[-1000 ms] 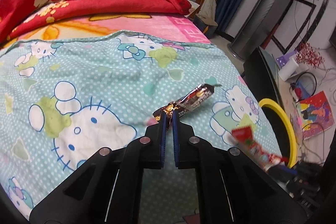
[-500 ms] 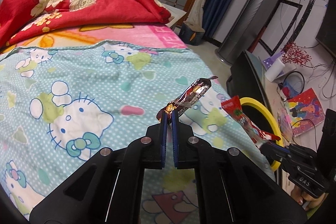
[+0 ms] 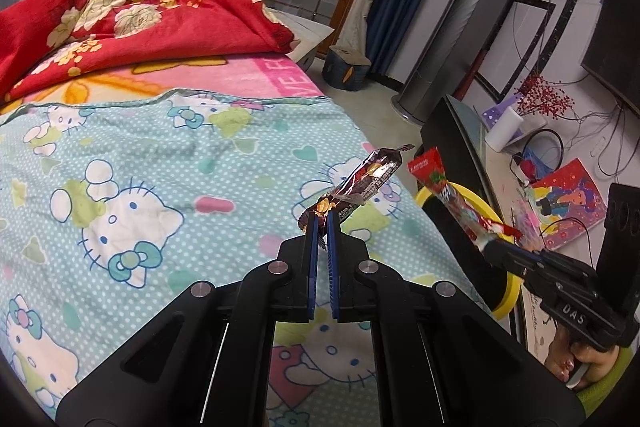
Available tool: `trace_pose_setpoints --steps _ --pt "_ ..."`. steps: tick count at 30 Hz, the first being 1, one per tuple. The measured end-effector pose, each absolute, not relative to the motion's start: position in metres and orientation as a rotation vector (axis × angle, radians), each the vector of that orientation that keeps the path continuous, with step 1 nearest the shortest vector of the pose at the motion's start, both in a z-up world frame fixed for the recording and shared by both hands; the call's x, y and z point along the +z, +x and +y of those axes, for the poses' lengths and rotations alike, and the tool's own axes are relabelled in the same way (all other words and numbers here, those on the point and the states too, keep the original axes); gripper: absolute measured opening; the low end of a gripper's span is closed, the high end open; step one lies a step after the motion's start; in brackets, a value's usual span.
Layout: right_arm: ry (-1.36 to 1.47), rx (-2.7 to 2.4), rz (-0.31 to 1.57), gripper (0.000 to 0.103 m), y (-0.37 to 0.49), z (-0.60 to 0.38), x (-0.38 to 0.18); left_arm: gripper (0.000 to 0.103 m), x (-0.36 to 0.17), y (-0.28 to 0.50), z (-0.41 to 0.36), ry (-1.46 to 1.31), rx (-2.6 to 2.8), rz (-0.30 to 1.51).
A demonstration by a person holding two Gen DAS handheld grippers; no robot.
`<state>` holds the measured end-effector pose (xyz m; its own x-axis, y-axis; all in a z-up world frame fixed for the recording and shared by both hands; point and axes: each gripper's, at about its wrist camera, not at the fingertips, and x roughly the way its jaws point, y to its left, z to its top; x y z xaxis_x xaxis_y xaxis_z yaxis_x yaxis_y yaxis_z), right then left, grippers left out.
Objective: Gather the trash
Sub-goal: 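Carry both chocolate wrappers over the yellow bin with both tools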
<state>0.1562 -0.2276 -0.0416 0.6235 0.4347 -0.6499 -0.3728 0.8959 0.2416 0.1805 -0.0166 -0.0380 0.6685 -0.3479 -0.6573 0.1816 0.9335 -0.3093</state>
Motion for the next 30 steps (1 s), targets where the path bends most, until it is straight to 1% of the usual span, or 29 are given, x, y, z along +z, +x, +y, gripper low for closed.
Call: trace_pose_setpoints --steps 13,30 --pt "0.101 0.396 0.742 0.005 0.155 -0.251 -0.034 0.002 -0.031 0.165 -0.052 -0.170 -0.375 0.772" --pt "0.116 0.262 0.714 0.005 0.153 -0.295 -0.033 0.002 -0.034 0.153 -0.103 -0.089 -0.471 0.783"
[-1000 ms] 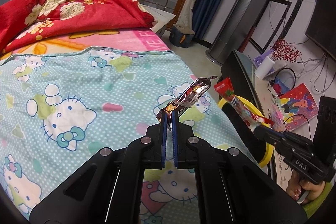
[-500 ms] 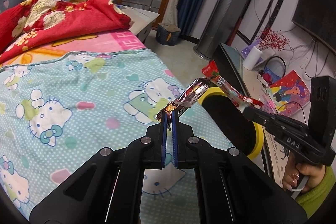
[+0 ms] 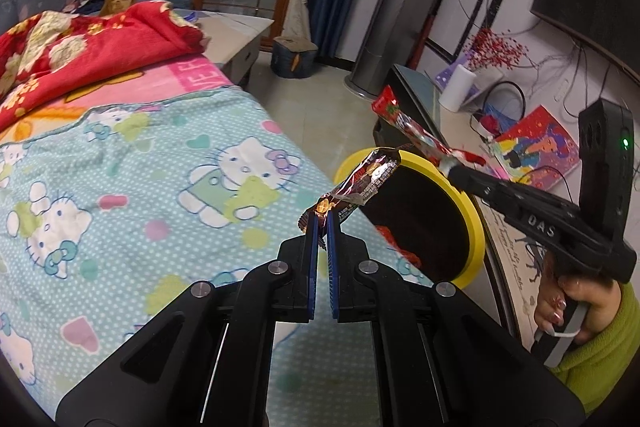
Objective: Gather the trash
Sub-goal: 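Carry both chocolate wrappers over the yellow bin with both tools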
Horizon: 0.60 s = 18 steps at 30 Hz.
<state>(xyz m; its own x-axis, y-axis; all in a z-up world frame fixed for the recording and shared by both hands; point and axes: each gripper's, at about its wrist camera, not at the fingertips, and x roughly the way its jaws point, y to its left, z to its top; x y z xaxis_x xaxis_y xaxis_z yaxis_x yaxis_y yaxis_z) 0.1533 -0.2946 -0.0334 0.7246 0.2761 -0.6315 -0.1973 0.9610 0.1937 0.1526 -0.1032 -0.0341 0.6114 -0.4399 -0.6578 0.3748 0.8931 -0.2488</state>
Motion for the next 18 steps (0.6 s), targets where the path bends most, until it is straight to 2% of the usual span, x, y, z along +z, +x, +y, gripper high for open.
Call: trace_pose_setpoints --steps 18 --pt "0.178 0.129 0.722 0.005 0.156 -0.349 -0.046 0.002 -0.042 0.148 -0.160 -0.032 -0.564 0.811"
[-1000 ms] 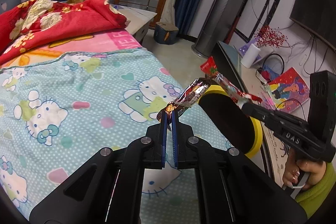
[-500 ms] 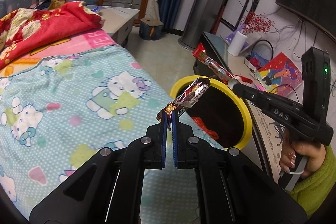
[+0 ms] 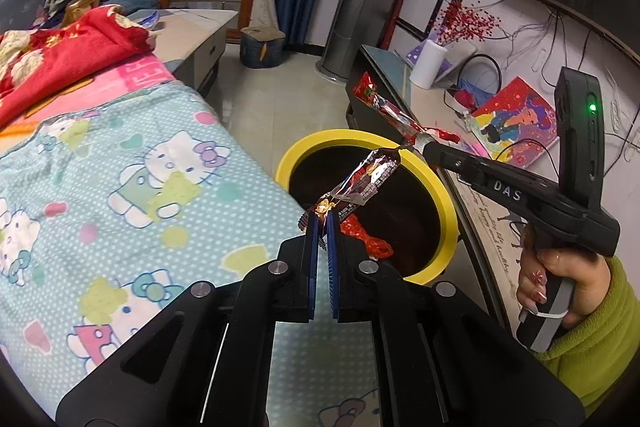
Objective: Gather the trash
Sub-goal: 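Carry both chocolate wrappers over the yellow bin with both tools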
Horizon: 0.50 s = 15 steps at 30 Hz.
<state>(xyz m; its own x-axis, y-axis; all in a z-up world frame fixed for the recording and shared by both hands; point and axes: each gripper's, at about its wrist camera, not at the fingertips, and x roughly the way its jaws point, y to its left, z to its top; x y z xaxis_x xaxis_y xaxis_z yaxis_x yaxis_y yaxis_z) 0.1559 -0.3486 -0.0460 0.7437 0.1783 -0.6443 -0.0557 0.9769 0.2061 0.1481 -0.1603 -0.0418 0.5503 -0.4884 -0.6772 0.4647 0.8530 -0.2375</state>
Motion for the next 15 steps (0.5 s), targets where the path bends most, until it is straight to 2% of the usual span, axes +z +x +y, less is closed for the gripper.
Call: trace_pose_setpoints --steps 15 --pt "0.269 0.041 0.765 0.005 0.157 -0.393 -0.064 0.002 -0.060 0.150 -0.201 0.041 -0.620 0.856"
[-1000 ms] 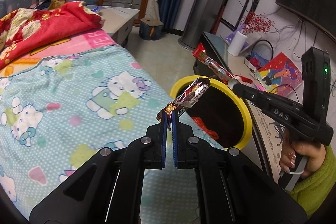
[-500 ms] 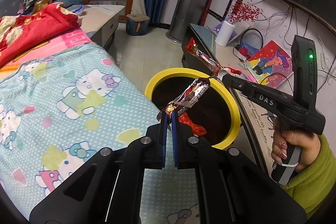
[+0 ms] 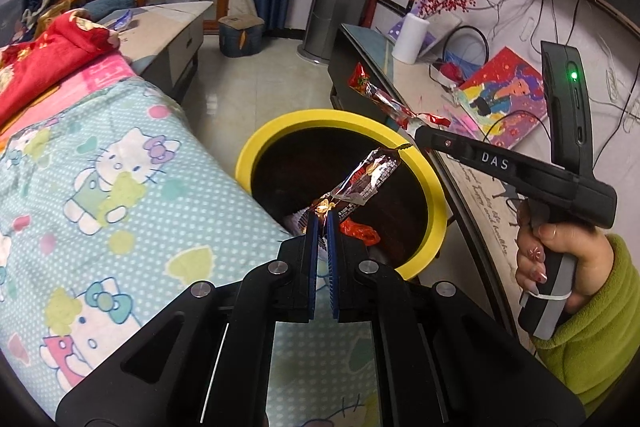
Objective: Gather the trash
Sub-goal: 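Carry both chocolate wrappers over the yellow bin with both tools, then open both tools to drop the wrappers into the bin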
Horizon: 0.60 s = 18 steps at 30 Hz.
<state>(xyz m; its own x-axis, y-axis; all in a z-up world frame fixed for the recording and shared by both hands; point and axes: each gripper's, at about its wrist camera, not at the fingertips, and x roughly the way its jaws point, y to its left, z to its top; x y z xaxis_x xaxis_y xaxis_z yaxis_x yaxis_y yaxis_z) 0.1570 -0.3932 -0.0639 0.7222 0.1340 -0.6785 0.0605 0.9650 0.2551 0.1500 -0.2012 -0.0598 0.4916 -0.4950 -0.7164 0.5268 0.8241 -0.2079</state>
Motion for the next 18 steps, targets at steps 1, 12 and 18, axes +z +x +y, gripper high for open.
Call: trace_pose_setpoints --steps 1,12,18 --pt "0.275 0.038 0.771 0.005 0.158 -0.396 -0.066 0.002 -0.062 0.151 -0.204 0.042 -0.626 0.864" --pt "0.331 0.013 0.818 0.006 0.160 -0.415 -0.088 0.002 -0.083 0.165 -0.223 0.043 -0.663 0.919" --pt "0.346 0.002 0.825 0.027 0.159 -0.421 -0.094 0.030 -0.090 0.175 -0.225 0.029 -0.650 0.943"
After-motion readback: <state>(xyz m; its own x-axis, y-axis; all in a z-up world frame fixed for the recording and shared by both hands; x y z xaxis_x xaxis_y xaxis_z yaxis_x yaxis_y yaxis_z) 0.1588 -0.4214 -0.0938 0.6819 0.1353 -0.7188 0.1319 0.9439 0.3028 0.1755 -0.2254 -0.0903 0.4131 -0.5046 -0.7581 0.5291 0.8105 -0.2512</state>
